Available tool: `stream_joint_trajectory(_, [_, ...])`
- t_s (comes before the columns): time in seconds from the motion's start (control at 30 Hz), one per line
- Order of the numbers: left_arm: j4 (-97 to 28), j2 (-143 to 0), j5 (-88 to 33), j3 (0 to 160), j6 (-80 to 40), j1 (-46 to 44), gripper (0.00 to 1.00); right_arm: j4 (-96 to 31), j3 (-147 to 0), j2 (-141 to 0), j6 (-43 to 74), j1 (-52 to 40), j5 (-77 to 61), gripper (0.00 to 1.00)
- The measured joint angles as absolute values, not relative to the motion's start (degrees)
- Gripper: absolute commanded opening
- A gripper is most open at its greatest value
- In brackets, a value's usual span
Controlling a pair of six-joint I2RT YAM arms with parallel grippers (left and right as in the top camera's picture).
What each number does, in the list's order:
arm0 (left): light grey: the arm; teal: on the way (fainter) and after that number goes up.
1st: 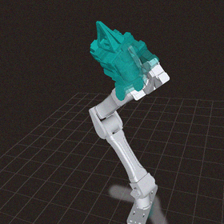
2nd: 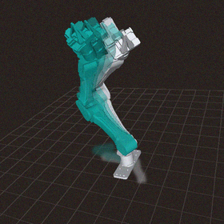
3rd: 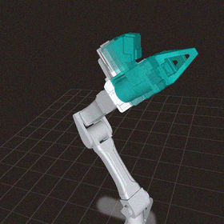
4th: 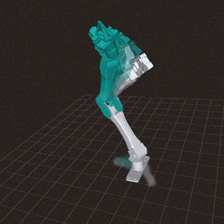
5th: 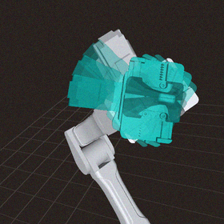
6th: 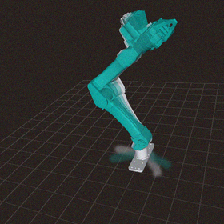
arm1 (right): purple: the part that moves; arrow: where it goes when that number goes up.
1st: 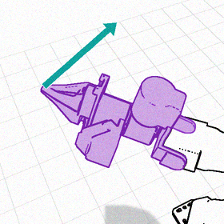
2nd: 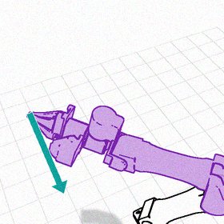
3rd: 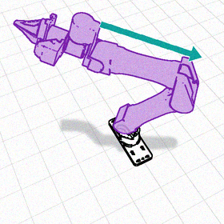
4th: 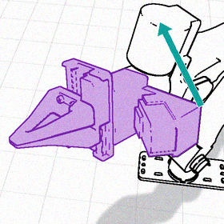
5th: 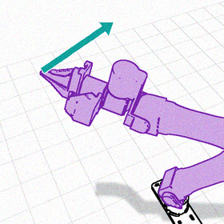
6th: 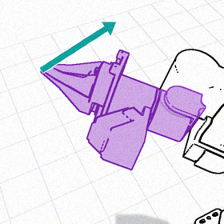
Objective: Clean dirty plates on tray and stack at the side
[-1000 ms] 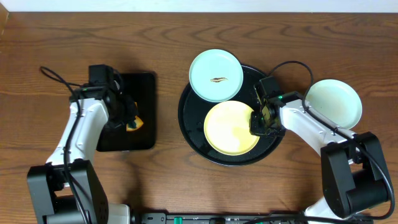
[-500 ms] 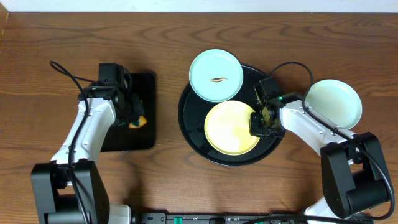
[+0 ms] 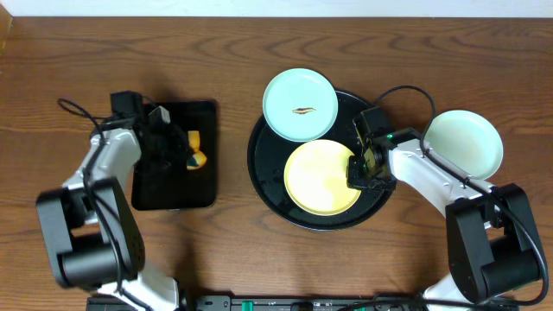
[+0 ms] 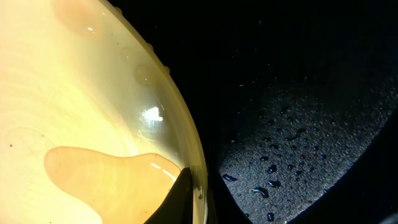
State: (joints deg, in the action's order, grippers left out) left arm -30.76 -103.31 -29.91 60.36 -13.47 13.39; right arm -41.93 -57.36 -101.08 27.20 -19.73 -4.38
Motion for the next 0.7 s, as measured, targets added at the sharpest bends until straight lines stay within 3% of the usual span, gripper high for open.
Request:
stream_joint_trajectory(0.33, [-33.9,-107.7,-33.5,60.4,-13.2,20.8,0.08,-42.0,-57.4,-101.0,27.2,-19.7,-4.4,0.03])
stream_joint_trajectory(0.7, [-34.8,-107.7,-35.5,60.7,-9.6,19.6,0.08,-42.1,-57.4,-100.9,27.2,-19.7,-4.4,0.02])
